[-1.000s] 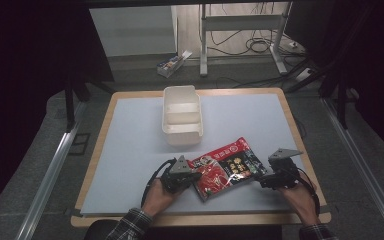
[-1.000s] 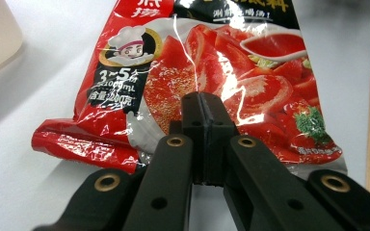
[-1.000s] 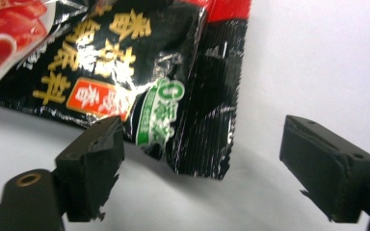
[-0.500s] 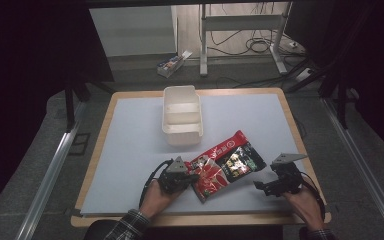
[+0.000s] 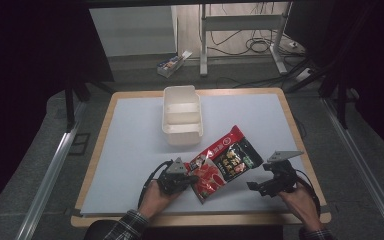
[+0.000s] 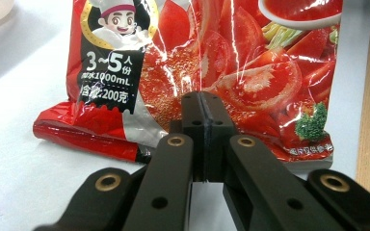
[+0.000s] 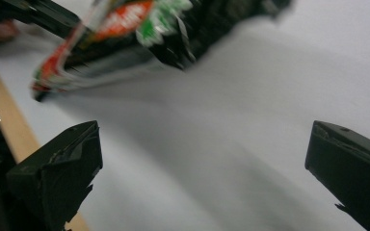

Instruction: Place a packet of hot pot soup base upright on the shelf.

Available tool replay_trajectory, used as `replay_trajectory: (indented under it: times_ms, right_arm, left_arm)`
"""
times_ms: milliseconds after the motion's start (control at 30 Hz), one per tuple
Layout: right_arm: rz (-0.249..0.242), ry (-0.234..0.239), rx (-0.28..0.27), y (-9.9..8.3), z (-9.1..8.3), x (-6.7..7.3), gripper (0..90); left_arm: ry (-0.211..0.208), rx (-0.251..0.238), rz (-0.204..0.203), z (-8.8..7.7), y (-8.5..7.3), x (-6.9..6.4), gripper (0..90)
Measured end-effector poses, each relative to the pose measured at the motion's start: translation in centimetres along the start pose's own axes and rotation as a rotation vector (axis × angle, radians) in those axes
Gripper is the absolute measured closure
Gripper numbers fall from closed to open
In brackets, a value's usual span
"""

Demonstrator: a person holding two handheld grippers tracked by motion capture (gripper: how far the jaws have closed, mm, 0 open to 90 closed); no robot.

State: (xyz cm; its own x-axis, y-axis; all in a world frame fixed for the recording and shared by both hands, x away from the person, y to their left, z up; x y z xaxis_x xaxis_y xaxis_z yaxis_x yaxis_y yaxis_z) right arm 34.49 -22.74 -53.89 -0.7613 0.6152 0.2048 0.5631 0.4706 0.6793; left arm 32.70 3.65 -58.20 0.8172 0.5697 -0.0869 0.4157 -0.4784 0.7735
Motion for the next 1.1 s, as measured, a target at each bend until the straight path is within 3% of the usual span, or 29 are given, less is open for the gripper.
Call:
replay_trajectory:
  times_ms: [233,333,533,633,767,833,967,1033,1100]
  right_arm:
    - [-0.003,0.036,-0.036,2.4,0.2,1.4,0.1]
    - [-0.015,0.018,-0.024,3.4,1.0,2.0,0.4]
    - [0.010,0.035,-0.010,5.1,2.5,3.3,3.5]
    - [0.037,0.018,-0.015,5.9,2.7,3.6,15.5]
    - [0.086,0.040,-0.064,7.2,2.8,4.0,32.0]
    - [0.073,0.058,-0.078,7.8,2.9,4.4,37.5]
    - [0.033,0.020,-0.085,8.6,3.4,4.9,50.0]
    - [0.062,0.022,-0.092,8.9,3.5,4.7,55.8]
    - [0.108,0.061,-0.118,9.0,3.4,4.4,61.3]
  left_arm:
    - [0.002,0.002,0.005,0.0,0.0,0.0,90.0]
    - [0.005,0.002,0.006,0.0,-0.1,0.0,90.0]
    - [0.016,0.000,0.003,0.0,-0.1,-0.1,90.0]
    - [0.015,0.007,0.004,0.1,-0.2,-0.1,90.0]
    - [0.014,0.014,0.007,0.1,-0.4,-0.1,90.0]
    - [0.011,0.013,0.001,0.2,-0.4,-0.2,90.0]
    - [0.018,0.021,0.015,0.0,-0.4,-0.2,89.9]
    - [0.040,0.022,0.034,0.0,-0.3,-0.2,88.6]
    - [0.061,0.023,0.059,-0.2,-0.3,-0.3,85.7]
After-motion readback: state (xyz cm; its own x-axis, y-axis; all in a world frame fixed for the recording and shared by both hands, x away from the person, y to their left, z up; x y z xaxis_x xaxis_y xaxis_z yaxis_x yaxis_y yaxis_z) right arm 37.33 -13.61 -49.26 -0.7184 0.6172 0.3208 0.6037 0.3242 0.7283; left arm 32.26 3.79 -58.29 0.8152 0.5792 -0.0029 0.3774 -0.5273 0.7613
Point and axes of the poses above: each handheld gripper's, and its own axes: z roughly forward along the jaws, y roughly out of its top, x roughly to its left, the point moved 7 cm from there along z, roughly forward along the jaws, and after that the axes turned 3 degrees about y, right-handed, at the moved point
